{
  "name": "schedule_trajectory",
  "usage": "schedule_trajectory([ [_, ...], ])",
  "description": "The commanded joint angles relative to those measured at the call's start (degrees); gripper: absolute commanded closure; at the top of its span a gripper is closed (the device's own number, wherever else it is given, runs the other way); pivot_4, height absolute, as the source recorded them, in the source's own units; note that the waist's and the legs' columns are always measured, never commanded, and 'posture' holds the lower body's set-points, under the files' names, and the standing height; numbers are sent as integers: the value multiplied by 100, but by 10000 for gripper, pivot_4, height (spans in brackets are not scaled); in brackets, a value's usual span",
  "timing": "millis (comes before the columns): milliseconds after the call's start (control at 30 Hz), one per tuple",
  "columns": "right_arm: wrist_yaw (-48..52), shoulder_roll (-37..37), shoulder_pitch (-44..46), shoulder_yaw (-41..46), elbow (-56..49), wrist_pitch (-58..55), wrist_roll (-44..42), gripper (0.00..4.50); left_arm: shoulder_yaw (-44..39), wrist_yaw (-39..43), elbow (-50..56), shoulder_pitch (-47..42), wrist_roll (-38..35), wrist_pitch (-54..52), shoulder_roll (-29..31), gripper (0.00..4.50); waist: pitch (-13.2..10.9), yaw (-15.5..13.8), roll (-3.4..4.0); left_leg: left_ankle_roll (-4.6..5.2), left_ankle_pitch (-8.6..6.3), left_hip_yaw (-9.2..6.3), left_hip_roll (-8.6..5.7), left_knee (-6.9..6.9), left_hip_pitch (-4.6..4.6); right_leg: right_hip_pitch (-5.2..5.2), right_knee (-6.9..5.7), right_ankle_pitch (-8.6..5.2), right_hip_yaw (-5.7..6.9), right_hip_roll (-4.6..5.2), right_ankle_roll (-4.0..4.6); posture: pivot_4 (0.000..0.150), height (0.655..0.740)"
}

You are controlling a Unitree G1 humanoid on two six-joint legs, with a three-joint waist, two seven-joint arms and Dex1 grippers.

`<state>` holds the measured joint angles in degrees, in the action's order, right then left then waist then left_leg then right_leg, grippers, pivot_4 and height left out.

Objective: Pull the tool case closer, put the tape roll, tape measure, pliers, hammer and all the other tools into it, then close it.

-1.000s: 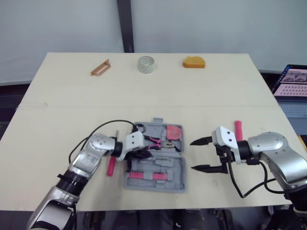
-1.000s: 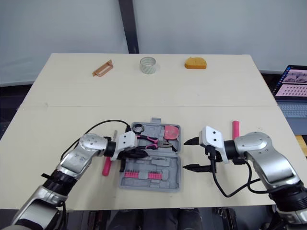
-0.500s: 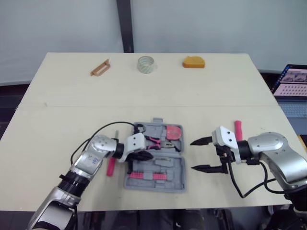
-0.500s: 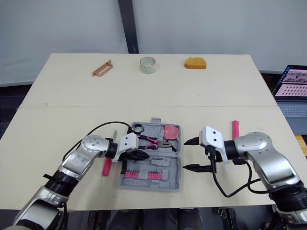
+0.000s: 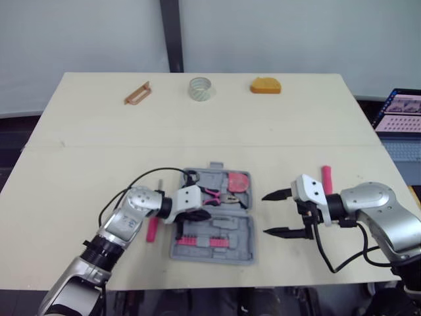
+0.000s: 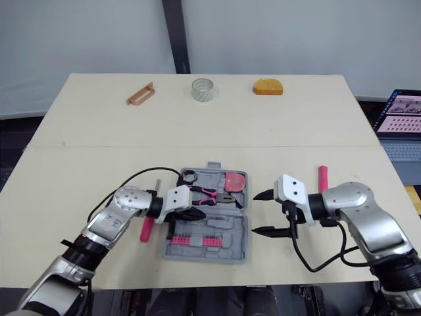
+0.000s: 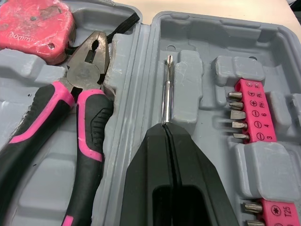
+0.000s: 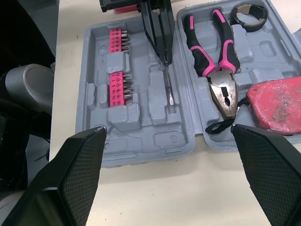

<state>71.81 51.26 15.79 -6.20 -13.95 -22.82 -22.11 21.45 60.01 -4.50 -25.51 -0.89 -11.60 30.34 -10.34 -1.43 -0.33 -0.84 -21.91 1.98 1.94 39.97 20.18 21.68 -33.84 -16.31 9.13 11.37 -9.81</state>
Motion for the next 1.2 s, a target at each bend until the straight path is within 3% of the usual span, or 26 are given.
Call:
schedule_trajectory([
  [33, 15, 92, 7, 205, -117, 51, -48, 0, 289, 53, 53, 227, 287, 134, 99, 44582, 0, 1, 0, 0, 0, 0, 0, 0, 0, 0, 0, 0, 0, 0, 0, 1500, 7400],
  [533, -17, 69, 47, 184, -56, 98, 30, 0, 640, -22, -275, 339, 991, 858, 220, 44582, 13, -3, 14, 0, 0, 0, 0, -1, -8, -9, 1, 0, 0, 0, 0, 1500, 7400],
  [1200, -44, 46, 106, 169, -16, 95, 79, 0, 770, -50, -554, 345, 1222, 1220, 209, 44582, 39, -9, 32, 1, -1, 0, 0, -1, -12, -15, 2, 0, -1, 0, 0, 1500, 7400],
])
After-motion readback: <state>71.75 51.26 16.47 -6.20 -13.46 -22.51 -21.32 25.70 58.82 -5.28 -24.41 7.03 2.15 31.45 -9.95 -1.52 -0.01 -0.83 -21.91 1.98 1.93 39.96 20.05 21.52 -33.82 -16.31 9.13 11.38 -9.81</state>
